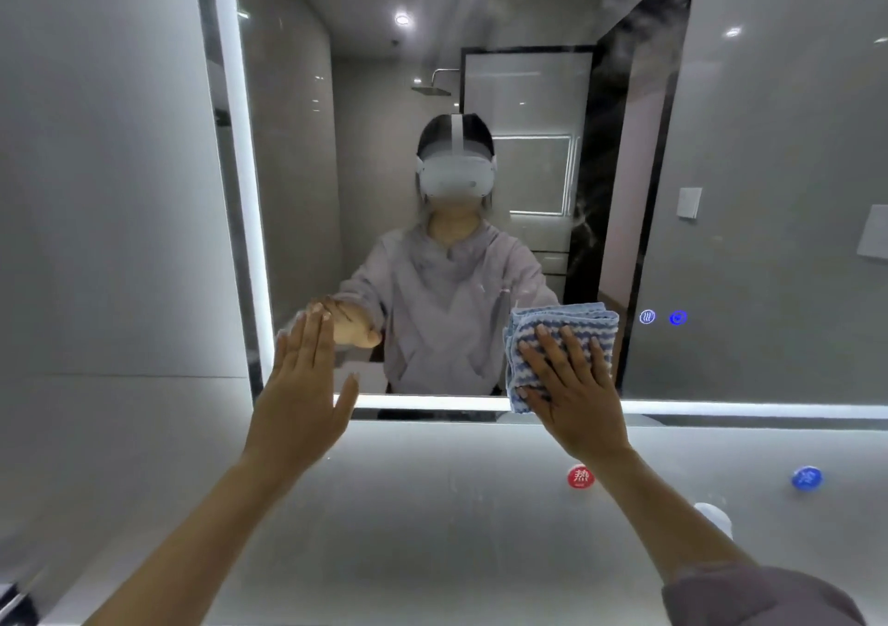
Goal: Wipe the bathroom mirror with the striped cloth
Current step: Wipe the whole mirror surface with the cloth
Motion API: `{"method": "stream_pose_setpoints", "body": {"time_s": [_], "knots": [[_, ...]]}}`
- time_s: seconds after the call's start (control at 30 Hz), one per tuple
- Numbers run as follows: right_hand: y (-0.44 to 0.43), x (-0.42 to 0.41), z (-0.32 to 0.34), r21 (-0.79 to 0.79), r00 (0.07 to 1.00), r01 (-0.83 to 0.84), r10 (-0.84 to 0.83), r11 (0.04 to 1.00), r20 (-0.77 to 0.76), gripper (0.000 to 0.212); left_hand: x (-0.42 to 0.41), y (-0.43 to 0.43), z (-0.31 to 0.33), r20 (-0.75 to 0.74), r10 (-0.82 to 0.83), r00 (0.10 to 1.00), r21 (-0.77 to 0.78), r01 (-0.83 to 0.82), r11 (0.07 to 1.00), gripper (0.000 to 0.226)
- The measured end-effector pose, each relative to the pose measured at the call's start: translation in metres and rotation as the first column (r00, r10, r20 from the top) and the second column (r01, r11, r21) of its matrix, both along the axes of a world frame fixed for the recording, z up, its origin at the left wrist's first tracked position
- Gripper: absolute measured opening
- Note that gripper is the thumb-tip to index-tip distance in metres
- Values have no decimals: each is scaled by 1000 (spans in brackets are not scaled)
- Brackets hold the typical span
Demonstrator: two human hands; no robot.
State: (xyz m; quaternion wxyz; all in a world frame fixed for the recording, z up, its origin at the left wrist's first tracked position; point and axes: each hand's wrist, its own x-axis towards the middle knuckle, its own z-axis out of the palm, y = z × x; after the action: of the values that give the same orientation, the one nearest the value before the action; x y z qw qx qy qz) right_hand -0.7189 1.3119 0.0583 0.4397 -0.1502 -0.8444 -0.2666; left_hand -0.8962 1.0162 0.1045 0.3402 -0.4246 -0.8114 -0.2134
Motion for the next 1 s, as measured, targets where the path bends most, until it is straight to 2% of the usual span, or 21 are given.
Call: {"method": "stream_pose_setpoints", "body": {"time_s": [0.17,0.3,0.43,0.57,0.7,0.83,1.0], "knots": [[9,8,-2,-37,1000,-1,0,999,-14,54,-8,2,13,-11,31,999,15,-31,999,82],[6,9,-1,-63,999,-27,25,998,-31,56,-26,-2,28,-45,70,996,88,-66,994,79],[1,7,-2,-223,986,-93,59,970,-154,62,-51,-8,35,-107,101,989,91,-91,992,77],[-4,5,2,-270,965,-162,95,949,-243,59,-70,-6,31,-130,92,987,67,-84,994,72],[-13,-8,2,-324,945,-115,4,939,-326,59,-78,3,24,-202,86,976,60,-75,995,77],[-23,-28,8,-355,923,-63,-81,933,-377,62,-88,12,16,-183,80,980,118,-59,991,83],[-48,-59,32,-276,938,-30,-68,961,-340,69,-94,16,15,-200,78,977,134,-52,990,82]]}}
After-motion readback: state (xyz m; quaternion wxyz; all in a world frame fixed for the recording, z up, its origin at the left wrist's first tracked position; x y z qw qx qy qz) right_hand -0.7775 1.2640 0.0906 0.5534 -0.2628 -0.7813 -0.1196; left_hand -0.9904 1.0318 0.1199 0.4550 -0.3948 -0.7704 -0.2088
